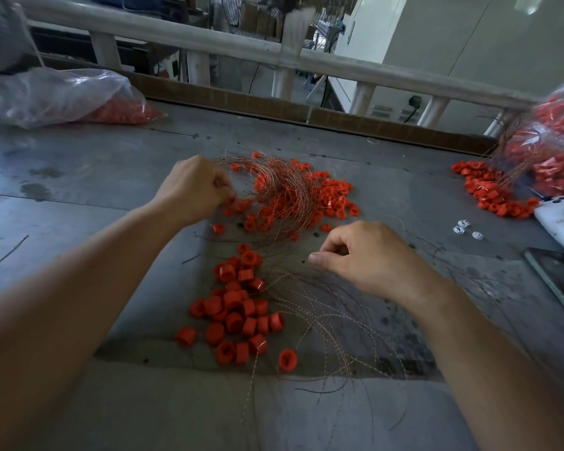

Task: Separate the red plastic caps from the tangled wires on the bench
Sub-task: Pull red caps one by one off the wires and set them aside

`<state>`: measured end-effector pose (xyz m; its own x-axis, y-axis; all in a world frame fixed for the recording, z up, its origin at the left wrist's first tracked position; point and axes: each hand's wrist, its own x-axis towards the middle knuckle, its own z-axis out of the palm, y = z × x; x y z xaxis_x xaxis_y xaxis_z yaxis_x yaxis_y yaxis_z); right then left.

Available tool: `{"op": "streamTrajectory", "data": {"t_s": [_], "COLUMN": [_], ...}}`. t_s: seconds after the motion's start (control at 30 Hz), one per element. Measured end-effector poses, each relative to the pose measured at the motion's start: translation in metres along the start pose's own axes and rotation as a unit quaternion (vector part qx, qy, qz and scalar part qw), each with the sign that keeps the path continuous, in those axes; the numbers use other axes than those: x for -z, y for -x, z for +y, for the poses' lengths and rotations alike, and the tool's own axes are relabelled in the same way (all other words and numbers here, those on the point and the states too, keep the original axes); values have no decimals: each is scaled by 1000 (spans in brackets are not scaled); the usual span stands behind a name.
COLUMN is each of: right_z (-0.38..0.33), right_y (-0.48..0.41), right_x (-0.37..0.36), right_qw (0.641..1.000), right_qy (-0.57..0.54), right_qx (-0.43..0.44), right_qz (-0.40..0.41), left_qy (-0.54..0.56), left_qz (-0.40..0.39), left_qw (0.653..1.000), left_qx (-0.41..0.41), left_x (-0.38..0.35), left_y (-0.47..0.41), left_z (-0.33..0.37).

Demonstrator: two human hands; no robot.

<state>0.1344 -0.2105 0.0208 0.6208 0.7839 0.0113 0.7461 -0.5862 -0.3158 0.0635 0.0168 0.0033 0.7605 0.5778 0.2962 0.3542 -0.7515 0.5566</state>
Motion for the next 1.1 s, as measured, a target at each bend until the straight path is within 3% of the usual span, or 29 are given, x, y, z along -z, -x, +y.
{"op": "streamTrajectory", "data": {"t_s": [0.1,0.17,0.3,0.4,0.53,0.7,0.93,1.1], "right_z": [1,2,3,4,3,-4,-8,-7], "right_y": [-1,-1,-4,-5,-9,-15,-21,-15], "right_x": [1,2,3,1,-5,-14,-27,-21], "right_qw": [1000,1000,1000,998,991,983,980,961], "right_qy": [0,2,-2,-35,-69,-35,5,-42], "right_qx": [0,-2,-9,-11,37,133,189,216], "right_qz": [4,8,14,51,110,119,56,165], "left_qy": [7,91,393,457,461,433,416,417], "left_qz": [30,33,-5,-24,-48,-48,-51,-50], "left_qw": [999,993,902,868,870,888,898,899], "left_qx": [19,61,179,194,171,151,133,124], "left_x": [12,21,35,34,26,23,24,23], "left_y": [4,9,33,54,75,80,83,84], "left_z": [3,9,33,49,57,52,53,55]}}
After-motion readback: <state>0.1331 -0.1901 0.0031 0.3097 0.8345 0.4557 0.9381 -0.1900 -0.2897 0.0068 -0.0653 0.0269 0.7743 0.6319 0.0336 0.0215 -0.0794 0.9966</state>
